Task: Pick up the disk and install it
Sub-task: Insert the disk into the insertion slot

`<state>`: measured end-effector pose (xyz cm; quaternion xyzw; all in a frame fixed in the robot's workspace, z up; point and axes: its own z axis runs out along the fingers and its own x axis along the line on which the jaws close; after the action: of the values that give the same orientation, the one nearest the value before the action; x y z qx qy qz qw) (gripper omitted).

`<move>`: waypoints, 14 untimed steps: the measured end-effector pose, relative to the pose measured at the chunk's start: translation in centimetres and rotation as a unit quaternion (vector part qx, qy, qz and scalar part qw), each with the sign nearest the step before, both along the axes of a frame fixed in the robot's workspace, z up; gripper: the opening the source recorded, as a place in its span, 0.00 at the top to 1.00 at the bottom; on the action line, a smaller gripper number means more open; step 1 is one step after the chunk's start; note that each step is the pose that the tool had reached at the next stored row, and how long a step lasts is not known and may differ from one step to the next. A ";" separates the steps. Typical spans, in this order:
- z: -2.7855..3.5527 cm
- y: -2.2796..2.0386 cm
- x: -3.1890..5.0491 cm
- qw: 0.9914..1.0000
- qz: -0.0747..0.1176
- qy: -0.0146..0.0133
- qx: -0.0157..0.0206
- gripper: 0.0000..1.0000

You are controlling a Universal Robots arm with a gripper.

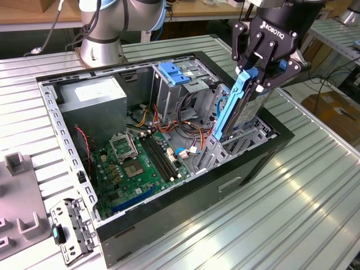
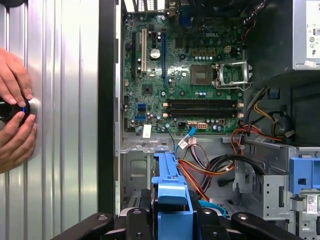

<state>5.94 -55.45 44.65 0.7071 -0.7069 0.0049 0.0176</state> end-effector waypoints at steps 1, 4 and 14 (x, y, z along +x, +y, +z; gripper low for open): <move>-0.04 0.00 0.01 1.000 0.000 0.000 0.000 0.63; -0.16 0.00 0.08 1.000 0.000 0.000 0.000 0.63; -0.50 0.00 0.12 1.000 0.000 0.000 0.000 0.63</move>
<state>6.06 -55.46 44.15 0.7071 -0.7069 0.0049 0.0176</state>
